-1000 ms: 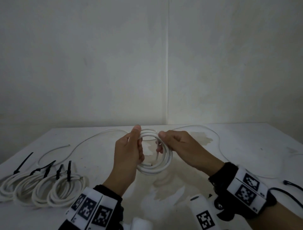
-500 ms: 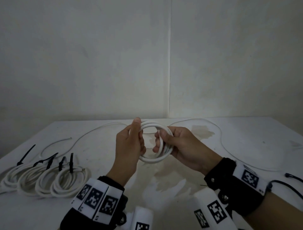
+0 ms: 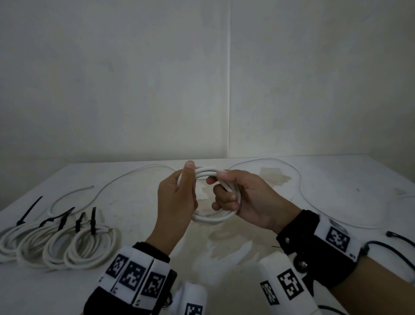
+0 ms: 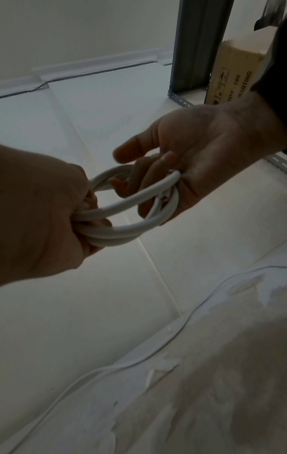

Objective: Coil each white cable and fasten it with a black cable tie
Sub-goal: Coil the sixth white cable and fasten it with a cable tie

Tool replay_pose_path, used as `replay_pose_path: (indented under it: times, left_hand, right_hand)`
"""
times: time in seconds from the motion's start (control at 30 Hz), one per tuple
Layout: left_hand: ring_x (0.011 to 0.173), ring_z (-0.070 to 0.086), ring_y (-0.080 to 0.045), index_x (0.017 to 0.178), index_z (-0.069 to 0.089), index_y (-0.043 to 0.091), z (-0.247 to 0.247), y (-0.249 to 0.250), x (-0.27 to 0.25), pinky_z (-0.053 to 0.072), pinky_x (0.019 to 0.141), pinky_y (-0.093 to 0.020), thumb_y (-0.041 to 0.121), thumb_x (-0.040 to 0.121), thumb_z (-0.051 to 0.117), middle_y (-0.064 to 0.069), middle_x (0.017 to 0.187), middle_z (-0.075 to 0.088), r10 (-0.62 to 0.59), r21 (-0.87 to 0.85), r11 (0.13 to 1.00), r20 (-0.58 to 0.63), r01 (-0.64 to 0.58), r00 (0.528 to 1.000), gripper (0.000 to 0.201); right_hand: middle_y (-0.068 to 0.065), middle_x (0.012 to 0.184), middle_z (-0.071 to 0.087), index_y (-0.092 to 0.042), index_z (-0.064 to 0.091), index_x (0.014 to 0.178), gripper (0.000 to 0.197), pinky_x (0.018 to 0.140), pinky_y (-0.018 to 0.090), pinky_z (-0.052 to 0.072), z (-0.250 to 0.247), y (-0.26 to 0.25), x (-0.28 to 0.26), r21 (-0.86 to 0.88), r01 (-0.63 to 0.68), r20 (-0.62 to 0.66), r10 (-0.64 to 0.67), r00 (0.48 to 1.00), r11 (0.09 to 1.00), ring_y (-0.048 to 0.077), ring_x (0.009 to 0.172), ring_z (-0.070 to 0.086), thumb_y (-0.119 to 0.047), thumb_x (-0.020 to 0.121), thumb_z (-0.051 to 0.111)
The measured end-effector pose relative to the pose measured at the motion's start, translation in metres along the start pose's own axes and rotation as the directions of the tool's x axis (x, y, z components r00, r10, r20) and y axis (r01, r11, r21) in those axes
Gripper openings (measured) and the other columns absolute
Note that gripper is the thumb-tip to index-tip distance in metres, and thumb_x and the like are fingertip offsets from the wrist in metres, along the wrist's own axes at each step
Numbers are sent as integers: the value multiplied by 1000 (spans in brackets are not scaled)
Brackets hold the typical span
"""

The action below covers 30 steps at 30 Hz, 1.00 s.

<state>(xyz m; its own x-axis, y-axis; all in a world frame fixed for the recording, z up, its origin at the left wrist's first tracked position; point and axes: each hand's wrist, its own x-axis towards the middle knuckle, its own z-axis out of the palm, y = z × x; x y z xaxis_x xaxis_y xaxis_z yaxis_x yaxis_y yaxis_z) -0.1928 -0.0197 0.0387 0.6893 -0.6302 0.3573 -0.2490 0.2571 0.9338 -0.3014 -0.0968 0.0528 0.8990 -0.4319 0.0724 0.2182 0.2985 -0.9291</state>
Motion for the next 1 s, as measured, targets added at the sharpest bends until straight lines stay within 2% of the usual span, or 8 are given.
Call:
replay_pose_path:
  times: [0.1, 0.27, 0.37, 0.47, 0.67, 0.8, 0.9, 1.0]
  left_hand:
    - [33, 31, -7, 52, 41, 13, -1, -1, 0, 30, 38, -20, 28, 95, 43, 6, 40, 34, 27, 22, 999, -11, -27, 1000, 46]
    - [35, 30, -7, 55, 40, 12, -4, -6, -2, 30, 42, -24, 30, 95, 44, -1, 46, 32, 22, 35, 999, -56, -20, 998, 44]
    - [34, 30, -7, 55, 40, 12, -2, -9, -2, 30, 41, -24, 33, 95, 44, 3, 42, 32, -40, -7, 999, -107, 40, 993, 45]
    - [34, 30, -8, 56, 41, 12, -2, -10, -2, 29, 39, -22, 34, 95, 43, 4, 41, 32, -38, -7, 999, -117, 37, 992, 45]
    - [33, 32, -8, 54, 38, 13, -1, -11, -5, 30, 38, -20, 33, 96, 41, 3, 42, 33, 10, 30, 1000, -119, -7, 993, 47]
    - [34, 30, -7, 55, 37, 13, -2, -10, -6, 30, 41, -23, 33, 97, 39, 2, 42, 32, -9, -3, 1000, -102, 9, 995, 46]
    - [34, 30, -7, 56, 37, 12, 2, -10, -9, 32, 39, -21, 32, 97, 37, 7, 38, 31, -82, -83, 994, -51, 77, 995, 46]
    - [37, 35, -10, 60, 42, 9, 1, -15, -11, 39, 46, -25, 27, 99, 32, 6, 40, 34, -176, -99, 978, 84, 184, 981, 44]
  right_hand:
    - [-3, 44, 37, -6, 59, 80, 32, 61, 23, 46, 1, 1, -1, -57, 17, -24, -18, 1000, 998, 9, 38, 36, -37, 79, 50]
    - [0, 77, 60, -15, 66, 95, 27, 71, 19, 52, -8, 6, -8, -301, 0, -82, -26, 996, 954, 7, 71, 61, -33, 82, 50]
    - [1, 73, 64, -13, 65, 96, 12, 75, 21, 54, -8, 8, -9, -443, 54, -128, -123, 984, 895, 7, 67, 63, -13, 89, 54]
    - [3, 66, 65, -7, 65, 89, 11, 68, 23, 56, -10, 10, -9, -335, 53, -144, -107, 984, 941, 13, 64, 65, -9, 88, 55]
    - [2, 62, 62, -2, 61, 94, 25, 62, 20, 53, -7, 15, -9, -73, 24, -79, -30, 996, 997, 12, 57, 61, -20, 77, 53]
    - [-1, 55, 44, -3, 58, 97, 43, 66, 25, 39, 0, 14, -3, 3, 55, -31, -55, 998, 998, 8, 48, 39, -39, 80, 41]
    - [-4, 47, 32, -6, 60, 81, 60, 59, 27, 32, 2, 13, 3, -146, 76, -162, -100, 982, 986, 8, 42, 28, -58, 78, 31]
    - [-7, 41, 31, -8, 57, 65, 54, 46, 18, 35, 1, 13, 6, -398, 80, -322, -220, 921, 914, 8, 39, 30, -52, 87, 34]
